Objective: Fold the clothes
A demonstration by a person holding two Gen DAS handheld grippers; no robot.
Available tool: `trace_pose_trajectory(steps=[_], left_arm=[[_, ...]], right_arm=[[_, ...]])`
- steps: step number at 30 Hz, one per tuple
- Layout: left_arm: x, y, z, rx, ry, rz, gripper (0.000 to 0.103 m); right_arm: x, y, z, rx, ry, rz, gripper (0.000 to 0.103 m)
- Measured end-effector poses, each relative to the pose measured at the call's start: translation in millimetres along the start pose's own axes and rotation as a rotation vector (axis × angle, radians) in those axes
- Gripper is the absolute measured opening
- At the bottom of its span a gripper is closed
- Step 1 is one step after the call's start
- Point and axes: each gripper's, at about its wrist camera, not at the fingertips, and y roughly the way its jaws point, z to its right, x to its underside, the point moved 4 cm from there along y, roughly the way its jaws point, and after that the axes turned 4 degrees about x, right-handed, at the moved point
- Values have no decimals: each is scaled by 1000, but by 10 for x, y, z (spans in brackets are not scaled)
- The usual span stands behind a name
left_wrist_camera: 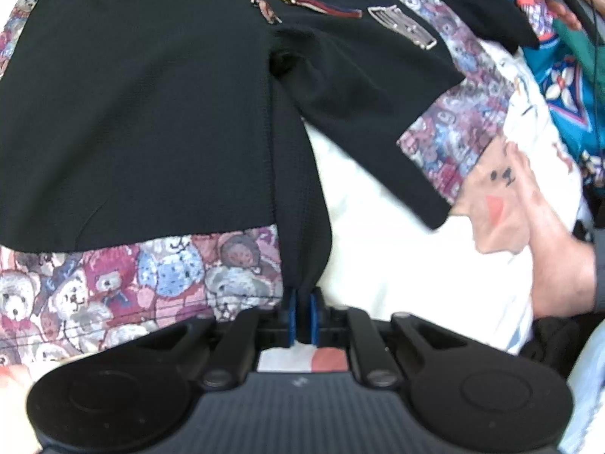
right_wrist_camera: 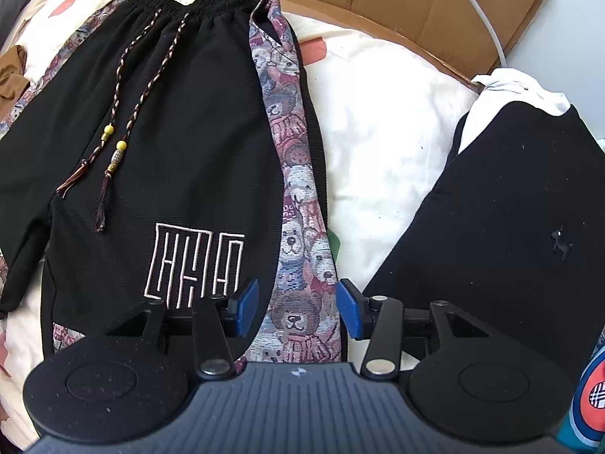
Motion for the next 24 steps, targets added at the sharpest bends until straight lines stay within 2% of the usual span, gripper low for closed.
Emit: trace_pose_trajectory(steps=[4, 13, 18, 24], left_arm=[[-160, -170, 24, 41, -13, 97, 37], [-695, -336, -125, 16, -72, 203, 38], [-868, -512, -373, 0, -108, 249, 39], [-1091, -486, -658, -14, -164, 279, 39]], right_arm=[[-106, -22, -32, -18, 2, 33, 50], [-478, 137, 17, -29, 35, 85, 50], [-663, 287, 200, -98, 163, 96, 49], [-828, 502, 213, -96, 138, 97, 43]])
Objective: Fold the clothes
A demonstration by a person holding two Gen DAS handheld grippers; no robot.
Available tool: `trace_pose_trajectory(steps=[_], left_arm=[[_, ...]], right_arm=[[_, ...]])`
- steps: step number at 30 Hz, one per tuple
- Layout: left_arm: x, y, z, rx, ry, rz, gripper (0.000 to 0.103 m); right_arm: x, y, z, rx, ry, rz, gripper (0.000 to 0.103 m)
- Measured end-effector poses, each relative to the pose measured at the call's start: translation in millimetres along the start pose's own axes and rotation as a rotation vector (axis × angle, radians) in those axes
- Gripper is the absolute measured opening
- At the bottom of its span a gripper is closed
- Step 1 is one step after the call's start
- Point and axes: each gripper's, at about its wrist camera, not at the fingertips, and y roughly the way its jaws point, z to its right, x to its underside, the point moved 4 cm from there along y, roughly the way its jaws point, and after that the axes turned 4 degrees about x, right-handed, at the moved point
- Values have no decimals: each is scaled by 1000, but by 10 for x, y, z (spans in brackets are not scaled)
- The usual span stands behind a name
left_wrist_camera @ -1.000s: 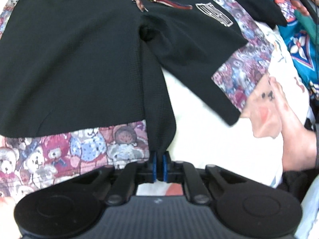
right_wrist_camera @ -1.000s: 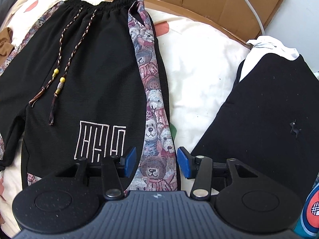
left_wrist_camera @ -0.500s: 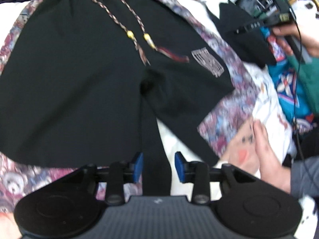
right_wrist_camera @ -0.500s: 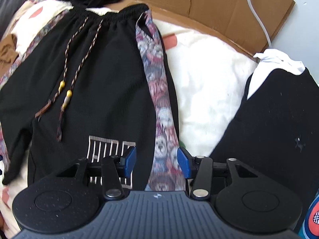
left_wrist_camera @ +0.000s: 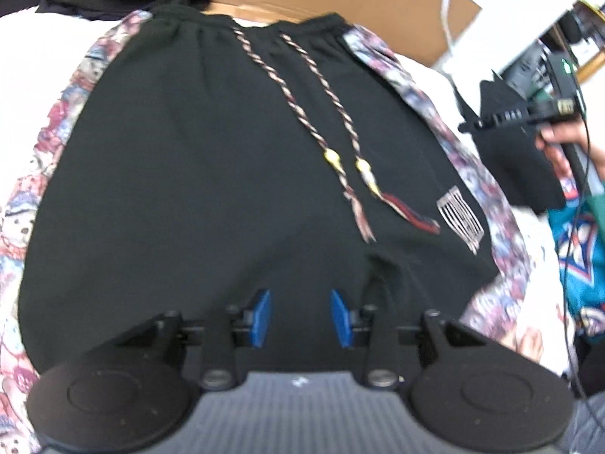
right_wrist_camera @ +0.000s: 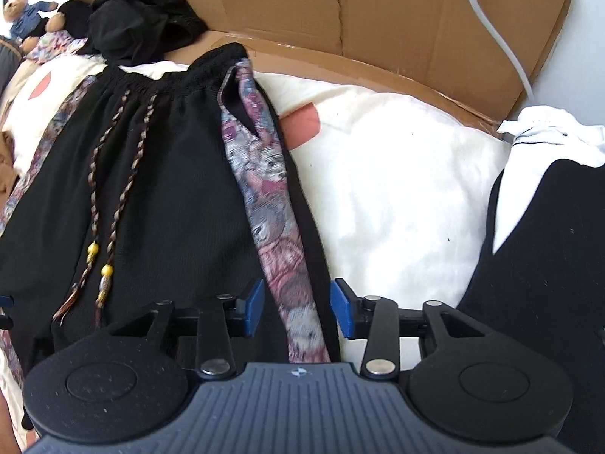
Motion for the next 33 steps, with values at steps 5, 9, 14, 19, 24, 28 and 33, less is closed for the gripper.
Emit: trace_pose_trajectory(steps=[5, 9, 14, 19, 24, 28, 33], left_arm=[[-143, 116, -157, -14, -47, 18, 41], [-193, 113, -276, -17, -65, 26, 42], [-183, 34, -431, -45, -54, 30, 43], [-198, -139, -663, -57, -135, 91, 46], [-143, -213, -827, -45, -209, 125, 47], [-84, -282, -870, -56, -215, 115, 47], [25, -512, -1012, -84, -213, 119, 49]], right_arm=[[-3, 302, 114, -1, 21, -32, 27], [-19, 409, 167, 10, 0, -38, 6], [-74, 450, 296, 32, 31, -30, 6], [-75, 475, 289, 41, 73, -38, 19], [-96, 326, 243, 61, 71, -15, 34], [-81, 81, 138, 83, 1, 36, 40], [-63, -5, 63, 101, -34, 32, 44]])
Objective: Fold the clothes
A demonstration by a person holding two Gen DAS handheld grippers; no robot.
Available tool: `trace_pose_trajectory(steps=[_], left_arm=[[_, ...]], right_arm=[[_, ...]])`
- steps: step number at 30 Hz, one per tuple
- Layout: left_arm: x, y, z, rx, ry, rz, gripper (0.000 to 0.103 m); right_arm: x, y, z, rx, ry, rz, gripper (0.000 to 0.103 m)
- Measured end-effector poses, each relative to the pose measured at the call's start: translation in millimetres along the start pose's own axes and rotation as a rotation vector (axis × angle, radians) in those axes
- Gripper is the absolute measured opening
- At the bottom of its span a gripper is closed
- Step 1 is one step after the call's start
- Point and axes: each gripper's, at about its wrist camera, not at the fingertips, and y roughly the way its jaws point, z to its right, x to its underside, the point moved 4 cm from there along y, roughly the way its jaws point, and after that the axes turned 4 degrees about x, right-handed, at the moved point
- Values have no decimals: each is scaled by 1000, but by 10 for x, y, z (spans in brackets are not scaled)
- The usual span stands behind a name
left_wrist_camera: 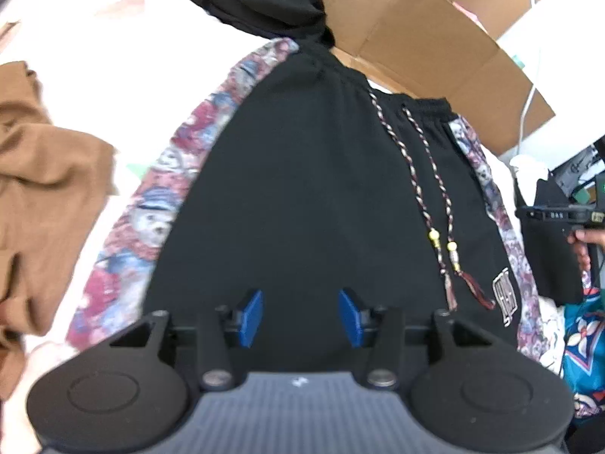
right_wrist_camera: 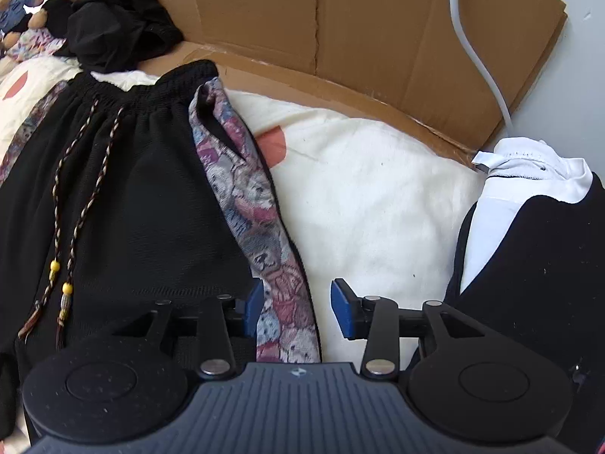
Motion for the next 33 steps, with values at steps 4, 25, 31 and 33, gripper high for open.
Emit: trace_pose_trajectory(steps=[4, 25, 31, 33], left_arm=[[-93, -205, -147, -18, 2, 0, 49], [-391, -1172, 149, -162, 26, 52, 53], [-339, -1314, 40, -137, -59, 53, 53], [-278, -1329, 8, -150, -89, 62, 53]], right_arm=[[-1, -73, -9, -7, 33, -39, 44], [-129, -1455, -160, 103, -33, 115, 46], [10, -1478, -135, 93, 53, 117, 46], [35, -1481, -152, 110, 48, 107, 46]])
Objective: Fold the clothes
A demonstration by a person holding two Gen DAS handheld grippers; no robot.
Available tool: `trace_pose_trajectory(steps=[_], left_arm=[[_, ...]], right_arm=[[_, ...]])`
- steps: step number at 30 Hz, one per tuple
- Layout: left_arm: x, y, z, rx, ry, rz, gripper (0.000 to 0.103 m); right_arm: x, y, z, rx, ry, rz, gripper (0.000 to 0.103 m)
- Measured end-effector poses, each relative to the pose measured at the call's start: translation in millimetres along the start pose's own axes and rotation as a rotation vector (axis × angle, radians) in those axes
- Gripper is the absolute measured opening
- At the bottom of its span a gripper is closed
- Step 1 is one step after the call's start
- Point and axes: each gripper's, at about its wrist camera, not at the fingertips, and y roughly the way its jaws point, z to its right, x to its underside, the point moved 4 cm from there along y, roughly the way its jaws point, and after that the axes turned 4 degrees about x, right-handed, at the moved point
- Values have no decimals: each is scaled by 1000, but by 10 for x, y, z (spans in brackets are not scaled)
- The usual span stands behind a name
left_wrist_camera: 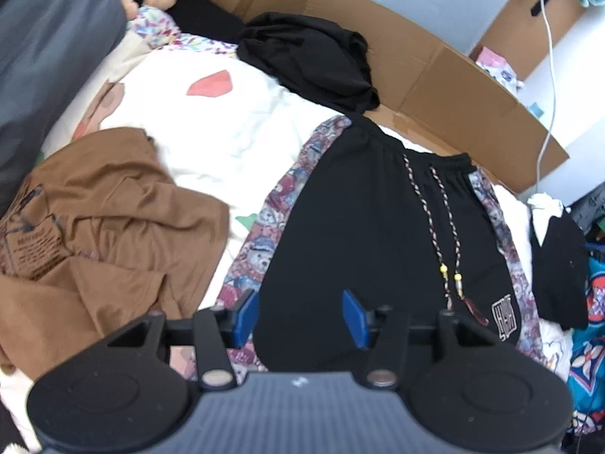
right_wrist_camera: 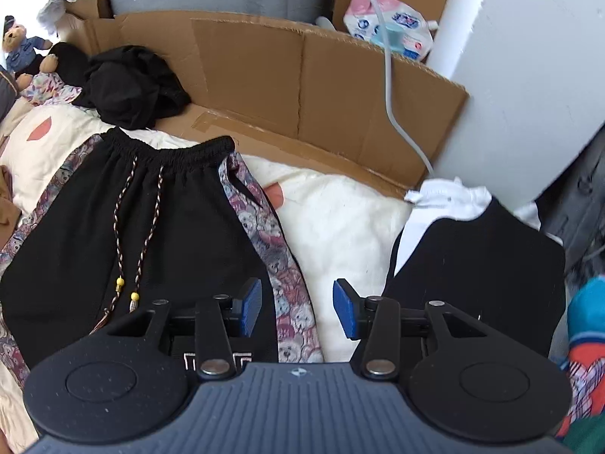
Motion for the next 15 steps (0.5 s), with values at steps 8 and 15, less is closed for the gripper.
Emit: trace_pose_trajectory(steps=[8, 15], left_arm=[[167, -73, 132, -44, 40, -9, 52], [276, 65, 198, -58, 127, -44, 52]], right_arm=[[66, -168, -158, 22, -24, 29, 46], [181, -299, -380, -42, 8, 25, 46]])
